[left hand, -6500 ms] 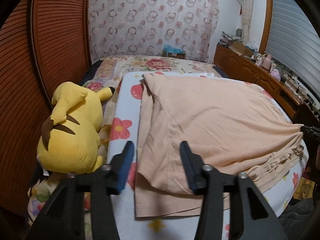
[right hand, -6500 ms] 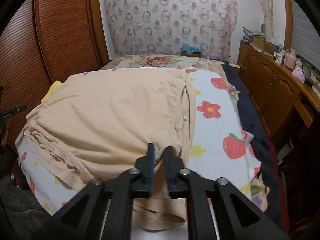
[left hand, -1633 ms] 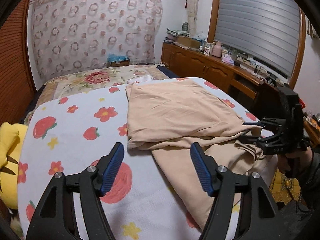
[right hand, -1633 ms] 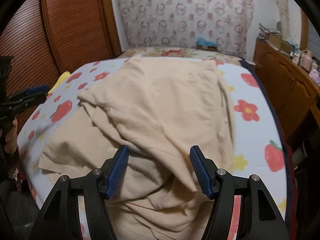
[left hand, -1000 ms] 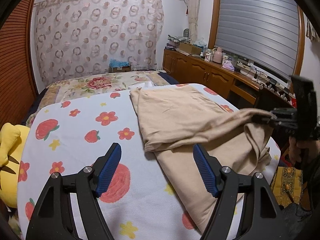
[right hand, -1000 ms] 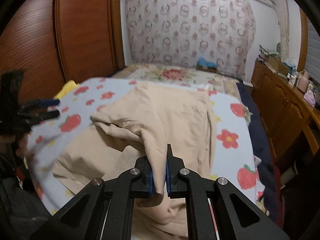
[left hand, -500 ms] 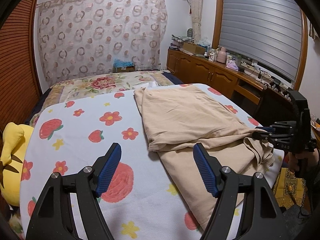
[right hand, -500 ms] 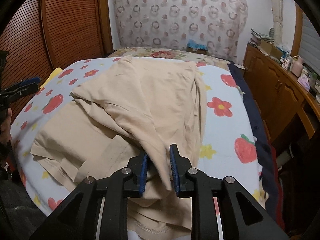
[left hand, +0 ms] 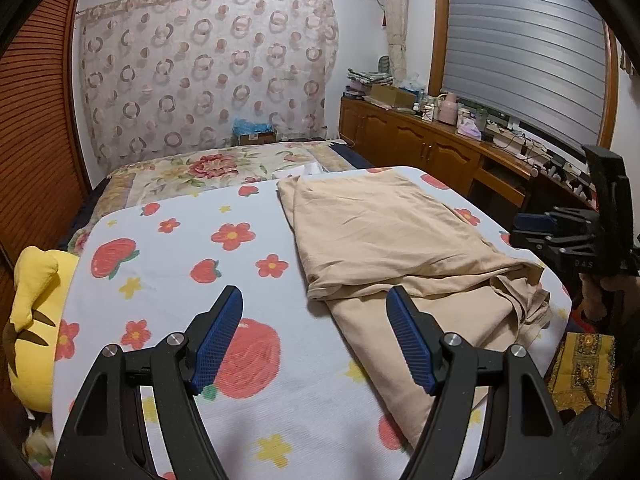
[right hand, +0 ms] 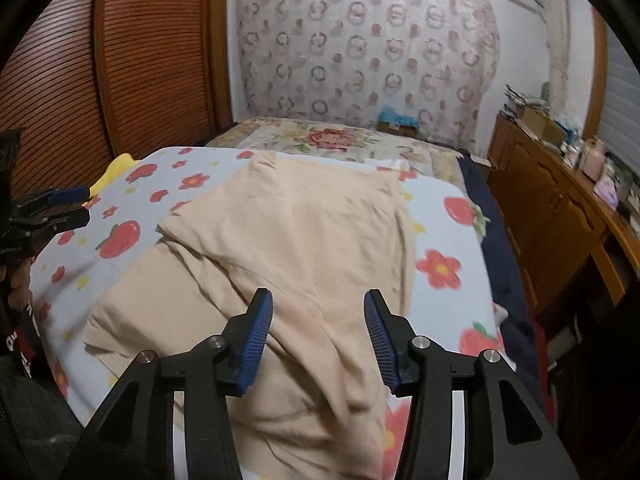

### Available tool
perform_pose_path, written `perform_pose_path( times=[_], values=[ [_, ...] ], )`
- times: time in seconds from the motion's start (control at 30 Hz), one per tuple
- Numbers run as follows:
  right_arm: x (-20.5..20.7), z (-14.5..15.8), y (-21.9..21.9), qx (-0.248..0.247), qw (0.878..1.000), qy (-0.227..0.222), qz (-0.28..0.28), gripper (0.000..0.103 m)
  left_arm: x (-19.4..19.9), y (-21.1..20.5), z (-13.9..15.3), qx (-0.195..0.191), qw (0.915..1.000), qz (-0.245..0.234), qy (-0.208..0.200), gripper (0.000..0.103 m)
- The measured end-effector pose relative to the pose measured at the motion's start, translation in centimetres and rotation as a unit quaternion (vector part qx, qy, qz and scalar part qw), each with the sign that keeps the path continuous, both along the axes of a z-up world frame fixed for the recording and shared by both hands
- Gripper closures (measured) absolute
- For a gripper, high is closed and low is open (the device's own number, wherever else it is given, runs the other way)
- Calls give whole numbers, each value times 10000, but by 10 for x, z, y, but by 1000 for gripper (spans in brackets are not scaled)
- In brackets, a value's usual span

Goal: Fold small clothes

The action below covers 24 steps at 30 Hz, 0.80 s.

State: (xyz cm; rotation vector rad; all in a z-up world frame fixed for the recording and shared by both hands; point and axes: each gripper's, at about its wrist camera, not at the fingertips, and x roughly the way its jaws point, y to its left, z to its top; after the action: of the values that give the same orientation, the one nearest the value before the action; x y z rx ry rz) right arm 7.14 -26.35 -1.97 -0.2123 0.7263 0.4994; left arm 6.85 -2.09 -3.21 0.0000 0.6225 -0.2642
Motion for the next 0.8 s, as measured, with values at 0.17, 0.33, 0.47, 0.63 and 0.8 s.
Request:
perform_pose_path(
  times=[0.17,0.33,0.47,0.63,0.8],
  values=[
    [21,-1,43,48,9985,107,533,53,-1,12,0,17,9999,137,-28,28],
    [45,-5,95,-3,9940,291,1058,53,0,24,-3,-18,9996,271,19,28],
    [62,-21,135,-268,9882,554,1400,53,0,31,-8,-50,9994,330,60,28],
    [79,-43,167,-405,9795,852,1782,53,0,36,-13,-54,9993,356,128,28],
    [82,-54,187,-663,9743,898,1956,53,0,36,-18,-68,9993,329,173,28]
  ],
)
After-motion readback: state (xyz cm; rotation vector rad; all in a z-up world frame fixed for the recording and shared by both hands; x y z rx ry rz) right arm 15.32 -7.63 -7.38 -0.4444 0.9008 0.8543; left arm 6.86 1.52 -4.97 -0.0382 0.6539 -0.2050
